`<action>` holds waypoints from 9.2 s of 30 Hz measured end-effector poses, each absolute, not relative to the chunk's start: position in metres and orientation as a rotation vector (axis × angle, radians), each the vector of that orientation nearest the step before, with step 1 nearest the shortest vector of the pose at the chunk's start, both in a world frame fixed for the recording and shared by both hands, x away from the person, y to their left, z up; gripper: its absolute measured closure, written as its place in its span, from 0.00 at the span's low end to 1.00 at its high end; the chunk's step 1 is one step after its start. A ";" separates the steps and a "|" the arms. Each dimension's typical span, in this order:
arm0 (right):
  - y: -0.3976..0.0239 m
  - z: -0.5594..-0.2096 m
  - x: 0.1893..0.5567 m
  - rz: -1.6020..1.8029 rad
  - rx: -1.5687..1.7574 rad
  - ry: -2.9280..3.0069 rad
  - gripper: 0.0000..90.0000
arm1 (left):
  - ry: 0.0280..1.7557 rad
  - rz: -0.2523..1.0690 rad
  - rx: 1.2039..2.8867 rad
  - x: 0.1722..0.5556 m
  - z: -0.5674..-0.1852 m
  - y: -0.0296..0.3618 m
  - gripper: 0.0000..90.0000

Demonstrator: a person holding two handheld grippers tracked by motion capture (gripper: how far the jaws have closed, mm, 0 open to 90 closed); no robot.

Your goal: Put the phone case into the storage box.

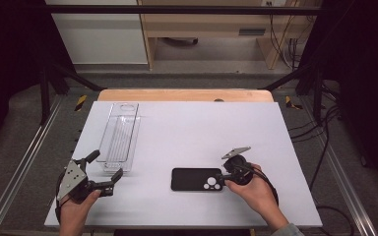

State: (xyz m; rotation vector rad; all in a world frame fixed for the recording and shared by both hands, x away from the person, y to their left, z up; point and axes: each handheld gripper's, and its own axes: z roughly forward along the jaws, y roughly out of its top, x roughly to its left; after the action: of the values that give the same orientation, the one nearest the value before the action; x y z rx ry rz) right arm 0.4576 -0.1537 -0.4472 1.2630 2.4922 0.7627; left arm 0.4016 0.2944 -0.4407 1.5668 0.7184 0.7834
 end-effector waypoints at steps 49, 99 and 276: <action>-0.145 -0.453 0.473 0.719 1.360 2.529 0.75 | 0.711 0.786 1.571 0.402 -0.440 0.294 0.01; -0.143 -0.457 0.473 0.692 1.498 2.467 0.85 | 0.708 0.788 1.571 0.402 -0.440 0.294 0.01; -0.097 -0.351 0.484 0.896 0.820 2.219 1.00 | 0.674 0.477 2.108 0.492 -0.367 0.088 0.72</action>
State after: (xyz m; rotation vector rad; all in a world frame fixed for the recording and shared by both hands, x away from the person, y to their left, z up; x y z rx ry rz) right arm 0.4840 -0.0969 -0.3505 0.8202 2.2190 0.8964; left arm 0.4918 0.0878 -0.3666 2.1082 0.6738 0.4774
